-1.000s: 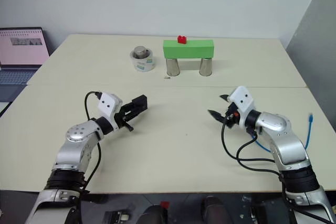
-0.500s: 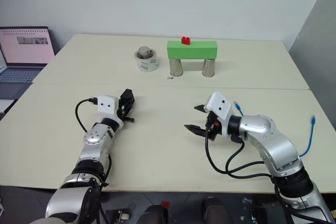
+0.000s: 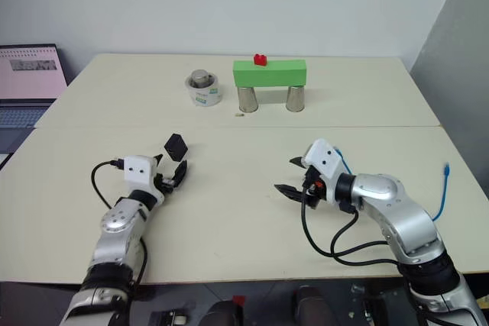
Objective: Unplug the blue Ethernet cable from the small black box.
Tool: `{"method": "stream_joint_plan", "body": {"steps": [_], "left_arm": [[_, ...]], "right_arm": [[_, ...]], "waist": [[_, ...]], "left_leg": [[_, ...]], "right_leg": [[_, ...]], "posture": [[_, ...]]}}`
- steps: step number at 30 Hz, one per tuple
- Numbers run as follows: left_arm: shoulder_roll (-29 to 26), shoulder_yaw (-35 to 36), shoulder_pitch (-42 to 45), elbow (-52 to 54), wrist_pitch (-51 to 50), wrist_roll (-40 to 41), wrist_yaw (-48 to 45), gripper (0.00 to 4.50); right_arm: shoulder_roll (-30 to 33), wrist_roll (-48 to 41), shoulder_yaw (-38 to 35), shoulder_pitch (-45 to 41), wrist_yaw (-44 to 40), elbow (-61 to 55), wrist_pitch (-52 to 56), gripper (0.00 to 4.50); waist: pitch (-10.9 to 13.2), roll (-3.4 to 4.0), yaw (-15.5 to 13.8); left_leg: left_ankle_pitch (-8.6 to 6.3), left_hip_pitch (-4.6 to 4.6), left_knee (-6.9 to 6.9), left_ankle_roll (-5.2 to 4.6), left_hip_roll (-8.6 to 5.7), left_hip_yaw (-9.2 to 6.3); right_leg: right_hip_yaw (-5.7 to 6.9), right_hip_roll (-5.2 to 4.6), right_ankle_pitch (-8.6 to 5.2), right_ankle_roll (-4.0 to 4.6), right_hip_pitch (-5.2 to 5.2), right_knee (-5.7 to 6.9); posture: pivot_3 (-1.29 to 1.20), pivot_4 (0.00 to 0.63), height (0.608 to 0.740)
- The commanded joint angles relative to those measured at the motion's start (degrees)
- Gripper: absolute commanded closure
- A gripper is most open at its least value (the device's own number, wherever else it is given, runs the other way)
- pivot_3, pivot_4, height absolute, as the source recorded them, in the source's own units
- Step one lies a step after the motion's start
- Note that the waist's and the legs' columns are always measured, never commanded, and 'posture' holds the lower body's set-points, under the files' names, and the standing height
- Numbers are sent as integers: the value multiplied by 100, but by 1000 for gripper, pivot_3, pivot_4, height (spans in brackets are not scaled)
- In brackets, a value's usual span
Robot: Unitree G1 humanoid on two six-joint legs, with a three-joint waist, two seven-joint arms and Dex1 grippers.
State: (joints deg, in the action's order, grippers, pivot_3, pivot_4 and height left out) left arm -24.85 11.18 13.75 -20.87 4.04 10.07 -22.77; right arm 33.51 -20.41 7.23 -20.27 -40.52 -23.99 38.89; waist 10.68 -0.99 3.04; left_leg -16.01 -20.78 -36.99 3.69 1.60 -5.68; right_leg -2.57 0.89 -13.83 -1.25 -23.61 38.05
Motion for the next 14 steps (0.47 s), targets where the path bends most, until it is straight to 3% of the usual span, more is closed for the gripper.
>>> {"method": "stream_joint_plan", "body": {"steps": [1, 8, 14], "left_arm": [[-545, 109, -390, 1250, -714, 216, -464, 998], [-1561, 275, -539, 2220, -1665, 810, -1592, 998], [-1843, 444, -361, 2275, -1967, 1015, -1867, 998]], "right_arm": [[257, -120, -710, 283, 82, -240, -9, 795], [896, -407, -1674, 958, -228, -175, 81, 795], [968, -642, -1996, 852, -193, 126, 160, 795]], "waist": [[1, -1, -19], [3, -3, -125], [4, -2, -105]], "left_leg": [[0, -2, -1, 0, -2, -1], [0, -1, -5, 0, -6, 2], [0, -1, 0, -1, -3, 7]], "right_leg": [[1, 0, -1, 0, -1, 0], [0, 1, -2, 1, 4, -5], [-3, 2, -3, 2, 0, -10]], "posture": [[0, 150, 740], [0, 150, 740], [0, 150, 740]]}}
